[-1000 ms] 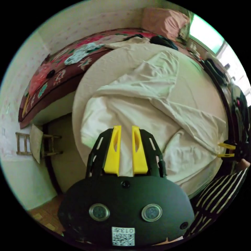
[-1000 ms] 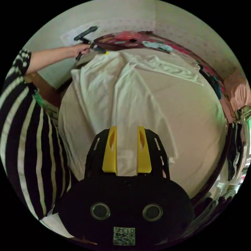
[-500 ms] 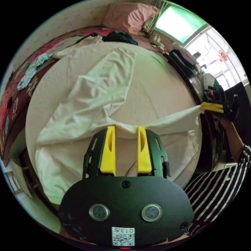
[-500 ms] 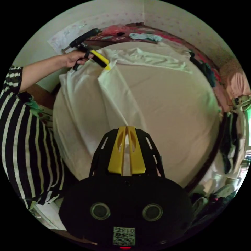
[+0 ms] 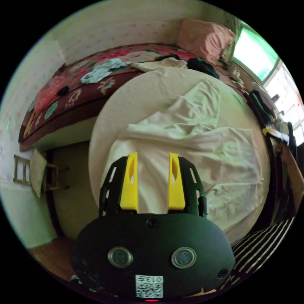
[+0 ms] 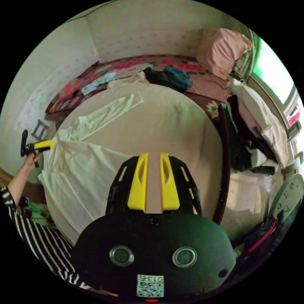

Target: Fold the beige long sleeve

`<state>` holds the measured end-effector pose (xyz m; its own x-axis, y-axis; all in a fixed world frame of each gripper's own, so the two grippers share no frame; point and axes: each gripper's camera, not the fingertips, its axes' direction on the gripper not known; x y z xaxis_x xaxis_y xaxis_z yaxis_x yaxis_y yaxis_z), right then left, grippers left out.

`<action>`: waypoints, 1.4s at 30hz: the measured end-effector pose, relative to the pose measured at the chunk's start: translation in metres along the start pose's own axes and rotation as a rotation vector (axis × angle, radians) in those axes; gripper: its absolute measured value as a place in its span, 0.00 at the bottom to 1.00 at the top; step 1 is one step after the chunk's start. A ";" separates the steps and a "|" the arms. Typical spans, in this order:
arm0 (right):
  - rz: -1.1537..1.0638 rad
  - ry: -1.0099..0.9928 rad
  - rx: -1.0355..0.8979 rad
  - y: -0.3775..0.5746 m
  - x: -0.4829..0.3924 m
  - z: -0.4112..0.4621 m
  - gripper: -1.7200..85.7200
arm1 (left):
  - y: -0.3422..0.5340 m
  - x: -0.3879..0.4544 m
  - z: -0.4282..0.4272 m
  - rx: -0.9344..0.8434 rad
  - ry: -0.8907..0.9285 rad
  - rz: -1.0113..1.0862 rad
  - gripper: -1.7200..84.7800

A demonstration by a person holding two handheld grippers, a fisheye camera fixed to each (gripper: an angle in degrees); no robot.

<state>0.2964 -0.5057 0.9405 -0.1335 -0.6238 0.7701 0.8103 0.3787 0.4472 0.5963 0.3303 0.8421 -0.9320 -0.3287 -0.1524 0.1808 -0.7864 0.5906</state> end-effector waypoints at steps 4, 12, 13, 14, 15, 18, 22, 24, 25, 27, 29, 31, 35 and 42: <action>0.032 -0.072 -0.094 0.001 0.002 0.039 0.14 | -0.014 -0.038 0.007 -0.077 -0.081 -0.079 0.22; -0.014 -0.058 -0.177 -0.024 -0.011 0.077 0.06 | -0.046 -0.056 0.024 -0.136 -0.016 -0.087 0.22; -0.037 -0.054 -0.186 -0.025 -0.013 0.077 0.05 | -0.052 -0.055 0.020 -0.097 0.004 -0.072 0.21; -0.085 -0.011 -0.191 -0.025 -0.018 0.076 0.05 | -0.055 -0.054 0.017 -0.069 0.011 -0.062 0.21; -0.114 0.023 -0.199 -0.026 -0.020 0.075 0.05 | -0.061 -0.052 0.012 -0.015 0.030 -0.044 0.21; -0.096 0.020 -0.187 -0.028 -0.015 0.071 0.04 | -0.085 -0.045 0.022 -0.054 0.099 0.010 0.22; -0.126 0.035 -0.189 -0.025 -0.015 0.072 0.04 | -0.120 -0.003 0.047 -0.169 0.077 0.211 0.19; -0.140 0.041 -0.178 -0.022 -0.015 0.071 0.04 | -0.131 0.019 0.055 -0.197 0.016 0.284 0.18; -0.140 0.039 -0.176 -0.021 -0.014 0.072 0.04 | -0.135 0.032 0.060 -0.206 -0.016 0.330 0.17; -0.136 0.026 -0.167 -0.017 -0.010 0.072 0.04 | -0.137 0.048 0.067 -0.224 -0.040 0.397 0.13; -0.130 0.017 -0.155 -0.013 -0.006 0.072 0.04 | -0.138 0.056 0.067 -0.209 -0.044 0.432 0.08; -0.124 0.008 -0.142 -0.009 -0.004 0.073 0.04 | -0.134 0.065 0.068 -0.218 -0.056 0.485 0.04; -0.125 0.015 -0.119 -0.001 0.002 0.072 0.04 | -0.131 0.066 0.055 -0.192 -0.070 0.482 0.03; -0.139 0.068 -0.096 -0.001 0.027 0.064 0.04 | -0.136 0.033 -0.001 0.068 -0.064 0.335 0.02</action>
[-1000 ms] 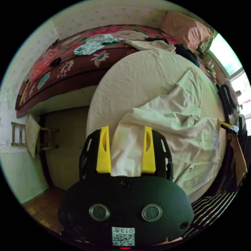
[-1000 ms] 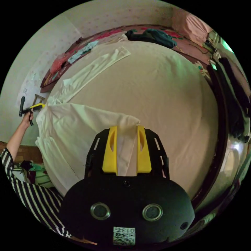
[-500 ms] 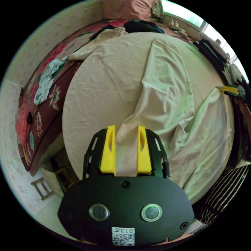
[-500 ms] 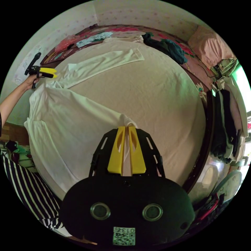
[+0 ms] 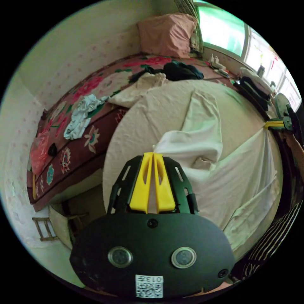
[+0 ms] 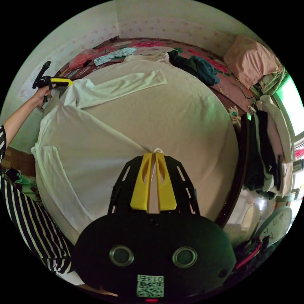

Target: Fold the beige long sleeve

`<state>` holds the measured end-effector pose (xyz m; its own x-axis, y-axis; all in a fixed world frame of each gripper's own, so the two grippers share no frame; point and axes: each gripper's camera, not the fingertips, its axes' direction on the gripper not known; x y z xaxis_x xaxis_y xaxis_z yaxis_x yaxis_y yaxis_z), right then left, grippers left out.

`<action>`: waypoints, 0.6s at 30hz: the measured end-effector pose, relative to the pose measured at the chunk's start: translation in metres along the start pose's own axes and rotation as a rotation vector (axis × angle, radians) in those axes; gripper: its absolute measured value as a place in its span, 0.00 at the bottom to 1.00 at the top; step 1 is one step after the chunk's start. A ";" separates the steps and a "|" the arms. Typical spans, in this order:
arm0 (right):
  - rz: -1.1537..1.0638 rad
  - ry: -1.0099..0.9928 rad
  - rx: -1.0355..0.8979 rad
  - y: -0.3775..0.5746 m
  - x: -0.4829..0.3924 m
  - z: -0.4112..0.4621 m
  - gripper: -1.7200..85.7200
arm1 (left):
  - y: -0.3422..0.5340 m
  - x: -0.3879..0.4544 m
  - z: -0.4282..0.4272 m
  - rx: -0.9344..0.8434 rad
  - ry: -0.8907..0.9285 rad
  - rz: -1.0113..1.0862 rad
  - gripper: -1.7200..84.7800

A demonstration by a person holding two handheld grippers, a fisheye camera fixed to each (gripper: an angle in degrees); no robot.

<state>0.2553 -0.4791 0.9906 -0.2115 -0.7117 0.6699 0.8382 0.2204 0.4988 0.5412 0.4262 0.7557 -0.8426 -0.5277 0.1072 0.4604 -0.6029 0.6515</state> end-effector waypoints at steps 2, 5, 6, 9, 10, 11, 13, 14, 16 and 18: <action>0.028 0.032 0.014 -0.001 0.010 -0.004 0.04 | 0.001 -0.006 -0.008 0.055 0.006 -0.039 0.02; 0.097 0.049 0.069 -0.004 0.028 -0.010 0.05 | 0.002 -0.014 -0.011 0.119 0.009 -0.099 0.04; 0.108 0.058 0.082 -0.007 0.033 -0.004 0.06 | 0.001 -0.017 -0.001 0.103 0.026 -0.128 0.05; 0.164 0.111 -0.012 -0.011 0.046 0.022 0.09 | 0.014 -0.034 0.016 0.004 0.055 -0.275 0.08; 0.190 0.108 -0.009 -0.009 0.050 0.022 0.09 | 0.027 -0.040 0.011 0.027 0.061 -0.310 0.10; 0.221 0.076 0.041 0.000 0.055 0.015 0.09 | 0.034 -0.042 0.008 0.034 0.064 -0.319 0.11; 0.202 0.004 0.103 0.018 0.053 0.005 0.10 | 0.069 -0.049 -0.005 -0.004 0.058 -0.327 0.14; 0.153 -0.054 0.130 0.033 0.045 0.001 0.11 | 0.079 -0.049 -0.007 -0.017 0.058 -0.318 0.14; 0.075 -0.119 0.124 0.058 0.027 0.002 0.12 | 0.127 -0.045 -0.013 -0.089 0.079 -0.313 0.15; 0.020 -0.154 0.070 0.096 0.002 0.010 0.13 | 0.166 -0.039 -0.013 -0.150 0.117 -0.322 0.17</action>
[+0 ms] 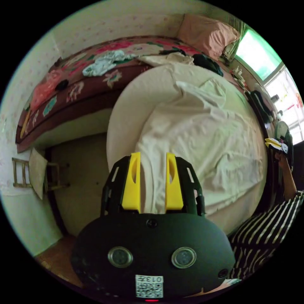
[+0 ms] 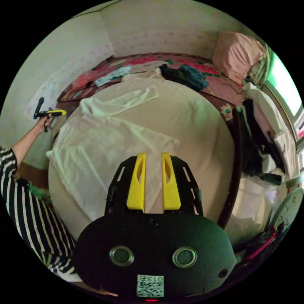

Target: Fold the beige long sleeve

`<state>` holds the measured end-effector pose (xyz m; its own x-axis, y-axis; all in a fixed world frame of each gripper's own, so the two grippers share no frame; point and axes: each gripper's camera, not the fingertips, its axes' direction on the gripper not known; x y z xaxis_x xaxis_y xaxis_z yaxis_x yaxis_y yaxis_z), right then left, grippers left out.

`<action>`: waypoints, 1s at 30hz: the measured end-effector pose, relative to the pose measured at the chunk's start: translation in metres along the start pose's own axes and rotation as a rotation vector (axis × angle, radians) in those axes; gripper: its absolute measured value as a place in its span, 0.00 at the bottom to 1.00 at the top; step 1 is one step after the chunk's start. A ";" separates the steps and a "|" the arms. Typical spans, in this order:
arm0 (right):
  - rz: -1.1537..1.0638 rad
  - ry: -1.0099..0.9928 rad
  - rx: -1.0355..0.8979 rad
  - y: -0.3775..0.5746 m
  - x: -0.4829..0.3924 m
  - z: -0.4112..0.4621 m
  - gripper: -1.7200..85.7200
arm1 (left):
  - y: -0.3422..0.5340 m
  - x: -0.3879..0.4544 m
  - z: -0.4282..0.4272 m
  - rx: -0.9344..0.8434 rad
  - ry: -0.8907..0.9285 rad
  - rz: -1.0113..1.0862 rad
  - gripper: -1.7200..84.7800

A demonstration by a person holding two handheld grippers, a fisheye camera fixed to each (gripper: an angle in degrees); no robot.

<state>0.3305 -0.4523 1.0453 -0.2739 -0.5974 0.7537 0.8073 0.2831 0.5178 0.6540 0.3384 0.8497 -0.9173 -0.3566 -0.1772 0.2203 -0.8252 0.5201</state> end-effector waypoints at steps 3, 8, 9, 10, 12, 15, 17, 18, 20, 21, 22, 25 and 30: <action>0.010 -0.005 -0.072 0.044 -0.020 0.017 0.14 | 0.058 0.003 0.004 -0.037 0.058 -0.024 0.18; 0.017 -0.031 -0.126 0.072 -0.033 0.044 0.11 | 0.081 0.042 0.024 -0.058 -0.022 0.132 0.17; 0.008 -0.025 -0.175 0.070 -0.035 0.056 0.09 | 0.076 0.050 0.036 -0.089 -0.025 0.183 0.15; 0.010 0.006 -0.204 0.069 -0.035 0.061 0.07 | 0.071 0.055 0.052 -0.155 -0.028 0.221 0.09; 0.023 0.081 -0.238 0.060 -0.036 0.065 0.05 | 0.067 0.057 0.055 -0.143 0.011 0.256 0.05; -0.007 0.075 -0.243 0.053 -0.042 0.047 0.04 | 0.064 0.061 0.037 -0.117 0.002 0.306 0.03; -0.049 0.055 -0.214 0.058 -0.050 0.028 0.03 | 0.072 0.066 0.016 -0.047 0.028 0.371 0.03; -0.070 0.036 -0.205 0.066 -0.056 0.016 0.03 | 0.078 0.068 0.003 -0.017 0.059 0.410 0.03; -0.088 -0.005 -0.224 0.082 -0.065 0.005 0.03 | 0.091 0.072 -0.012 -0.003 0.115 0.468 0.03; -0.105 -0.024 -0.253 0.096 -0.073 0.001 0.03 | 0.101 0.074 -0.017 -0.020 0.145 0.497 0.02; -0.113 -0.031 -0.271 0.103 -0.078 0.001 0.03 | 0.112 0.076 -0.017 -0.042 0.171 0.521 0.02; -0.113 -0.065 -0.436 0.146 -0.097 0.018 0.03 | 0.141 0.073 0.003 -0.148 0.229 0.512 0.02; -0.087 -0.168 -0.788 0.221 -0.120 0.074 0.05 | 0.174 0.059 0.065 -0.341 0.247 0.385 0.02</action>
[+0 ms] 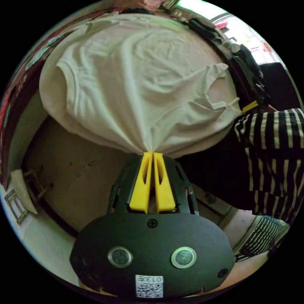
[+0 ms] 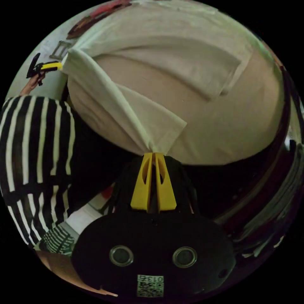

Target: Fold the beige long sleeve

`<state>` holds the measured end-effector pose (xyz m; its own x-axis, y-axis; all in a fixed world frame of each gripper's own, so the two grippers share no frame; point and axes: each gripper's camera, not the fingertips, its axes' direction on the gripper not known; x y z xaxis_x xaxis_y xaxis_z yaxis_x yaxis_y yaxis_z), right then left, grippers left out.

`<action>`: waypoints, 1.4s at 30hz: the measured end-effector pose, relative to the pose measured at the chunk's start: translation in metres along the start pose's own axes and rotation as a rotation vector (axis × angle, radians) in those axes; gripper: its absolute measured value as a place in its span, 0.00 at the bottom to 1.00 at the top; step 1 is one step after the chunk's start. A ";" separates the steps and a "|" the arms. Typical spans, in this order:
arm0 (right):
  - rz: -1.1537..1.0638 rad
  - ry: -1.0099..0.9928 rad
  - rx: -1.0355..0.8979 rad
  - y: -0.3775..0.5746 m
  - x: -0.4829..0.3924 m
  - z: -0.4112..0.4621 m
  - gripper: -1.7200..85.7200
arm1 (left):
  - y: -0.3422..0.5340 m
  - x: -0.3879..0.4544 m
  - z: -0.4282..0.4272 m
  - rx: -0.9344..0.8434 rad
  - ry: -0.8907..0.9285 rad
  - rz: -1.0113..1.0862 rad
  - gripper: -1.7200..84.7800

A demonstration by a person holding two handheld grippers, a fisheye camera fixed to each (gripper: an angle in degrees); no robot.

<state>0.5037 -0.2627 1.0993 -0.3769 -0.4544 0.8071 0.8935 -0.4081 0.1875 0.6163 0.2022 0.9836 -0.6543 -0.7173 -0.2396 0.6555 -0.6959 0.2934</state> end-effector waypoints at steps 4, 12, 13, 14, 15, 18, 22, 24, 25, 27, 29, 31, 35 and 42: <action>0.022 -0.133 0.051 0.022 0.002 -0.003 0.08 | 0.006 -0.007 0.003 -0.024 0.036 -0.029 0.04; 0.435 -0.111 0.717 0.027 0.051 -0.076 0.13 | 0.014 -0.044 -0.029 0.289 0.091 -0.340 0.14; 0.446 -0.097 0.730 0.021 0.052 -0.077 0.13 | -0.001 -0.031 -0.026 0.276 0.081 -0.286 0.14; 0.459 -0.055 0.744 0.009 0.050 -0.079 0.14 | -0.009 -0.022 -0.024 0.271 0.075 -0.243 0.15; 0.469 -0.005 0.750 -0.003 0.049 -0.080 0.14 | -0.026 0.000 -0.020 0.259 0.059 -0.145 0.15; 0.484 -0.010 0.722 -0.028 0.055 -0.075 0.13 | -0.070 0.056 -0.002 0.222 0.054 0.071 0.17; 0.529 -0.041 0.575 -0.049 0.057 -0.062 0.06 | -0.121 0.110 0.042 0.068 -0.029 0.264 0.07; 0.505 0.011 0.568 -0.042 0.039 -0.068 0.05 | -0.129 0.120 0.056 0.000 -0.095 0.313 0.05; 0.496 0.032 0.560 -0.038 0.033 -0.070 0.04 | -0.129 0.122 0.053 0.010 -0.102 0.334 0.04; 0.456 0.066 0.555 -0.016 0.007 -0.079 0.04 | -0.124 0.124 0.043 0.019 -0.073 0.379 0.04; 0.439 0.069 0.554 0.005 -0.012 -0.081 0.04 | -0.112 0.124 0.028 0.049 -0.045 0.421 0.03; 0.437 0.056 0.533 0.025 -0.029 -0.074 0.03 | -0.099 0.117 0.017 0.062 0.014 0.419 0.03; 0.490 -0.004 0.482 0.043 -0.047 -0.031 0.03 | -0.093 0.106 0.034 0.034 0.101 0.362 0.03; 0.636 0.119 0.414 0.035 -0.038 -0.010 0.03 | -0.090 0.106 0.044 -0.007 0.228 0.340 0.03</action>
<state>0.5468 -0.2677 1.0700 0.2378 -0.5943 0.7683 0.9568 0.2797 -0.0798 0.4713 0.1906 0.9726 -0.3005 -0.8952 -0.3291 0.8228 -0.4178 0.3853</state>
